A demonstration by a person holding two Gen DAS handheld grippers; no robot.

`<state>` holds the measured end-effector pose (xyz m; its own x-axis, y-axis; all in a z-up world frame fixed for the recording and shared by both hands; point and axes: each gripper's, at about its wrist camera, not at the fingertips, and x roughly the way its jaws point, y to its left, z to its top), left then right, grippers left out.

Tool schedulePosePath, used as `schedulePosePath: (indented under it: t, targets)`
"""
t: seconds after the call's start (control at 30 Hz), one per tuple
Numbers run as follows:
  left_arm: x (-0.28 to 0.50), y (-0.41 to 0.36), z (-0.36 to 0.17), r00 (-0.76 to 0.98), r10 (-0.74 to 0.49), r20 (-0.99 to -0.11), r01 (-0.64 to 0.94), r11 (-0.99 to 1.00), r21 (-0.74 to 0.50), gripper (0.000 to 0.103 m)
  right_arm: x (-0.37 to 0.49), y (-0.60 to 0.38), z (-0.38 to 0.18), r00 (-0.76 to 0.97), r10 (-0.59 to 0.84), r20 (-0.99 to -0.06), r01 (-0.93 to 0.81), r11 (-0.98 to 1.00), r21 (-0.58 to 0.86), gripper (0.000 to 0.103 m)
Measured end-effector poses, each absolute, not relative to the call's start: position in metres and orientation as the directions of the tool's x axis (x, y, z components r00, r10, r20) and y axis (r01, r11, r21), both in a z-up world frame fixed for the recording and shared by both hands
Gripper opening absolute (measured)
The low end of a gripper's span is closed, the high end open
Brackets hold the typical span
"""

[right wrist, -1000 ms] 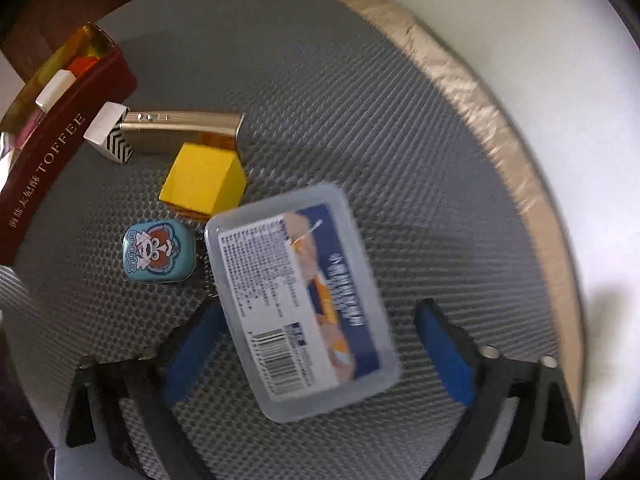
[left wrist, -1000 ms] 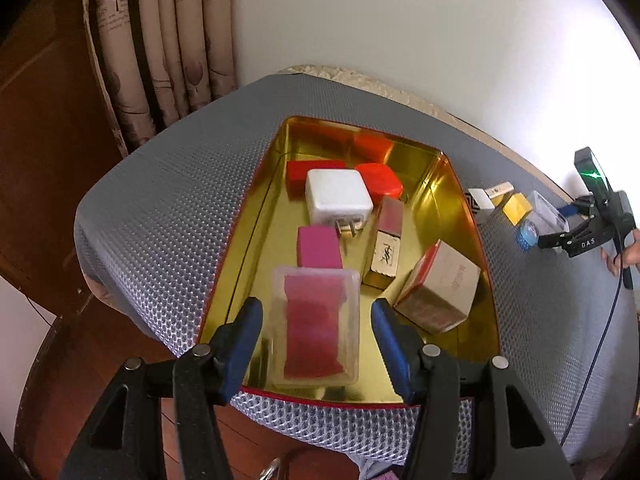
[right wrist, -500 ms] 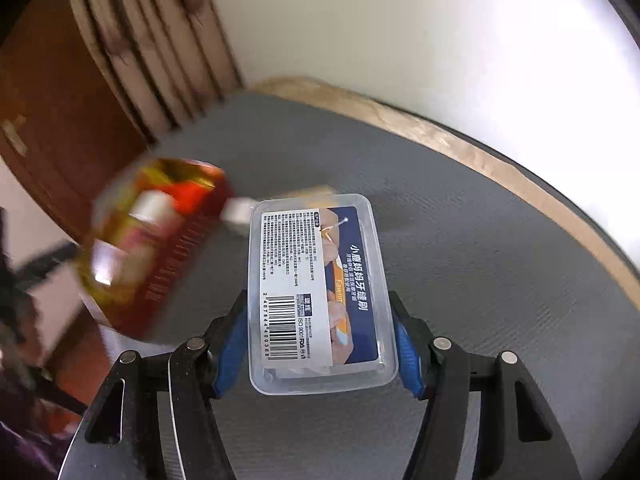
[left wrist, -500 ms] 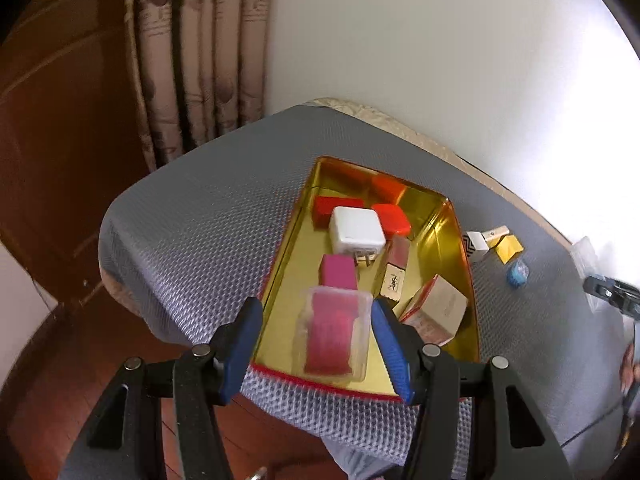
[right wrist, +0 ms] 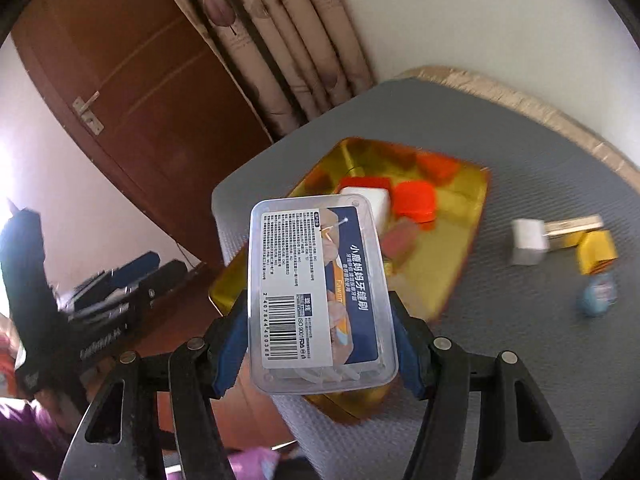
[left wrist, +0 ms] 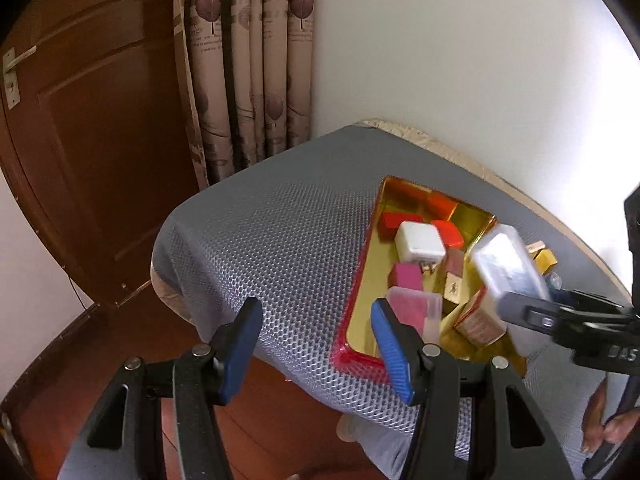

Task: Organize rigid objects
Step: 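Carry the clear blue-label box into the tin and open the right tool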

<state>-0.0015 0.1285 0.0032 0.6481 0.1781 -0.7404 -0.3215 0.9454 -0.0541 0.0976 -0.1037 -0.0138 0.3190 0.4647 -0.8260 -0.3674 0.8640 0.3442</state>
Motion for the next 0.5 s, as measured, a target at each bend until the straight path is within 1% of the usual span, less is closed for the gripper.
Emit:
schedulePosePath:
  t: [0.1,0.23,0.5]
  targets:
    - [0.002,0.128,-0.001,0.64,0.141,-0.755,-0.3,0.951,-0.076,0.058,0.099,-0.093,-0.024,0.31,0.46,-0.832,-0.352,0.869,0.349,0.06]
    - [0.004,0.124,-0.001,0.644,0.154,-0.749,-0.288,0.956,-0.051,0.058,0.109,-0.086,-0.035,0.298,0.451,-0.841,-0.326,0.877,0.354,0.06]
    - [0.008,0.121,-0.006,0.626,0.136,-0.768,-0.274,0.96,-0.054,0.058,0.118,-0.077,-0.045,0.32,0.423,-0.847,-0.301,0.894,0.333,0.062]
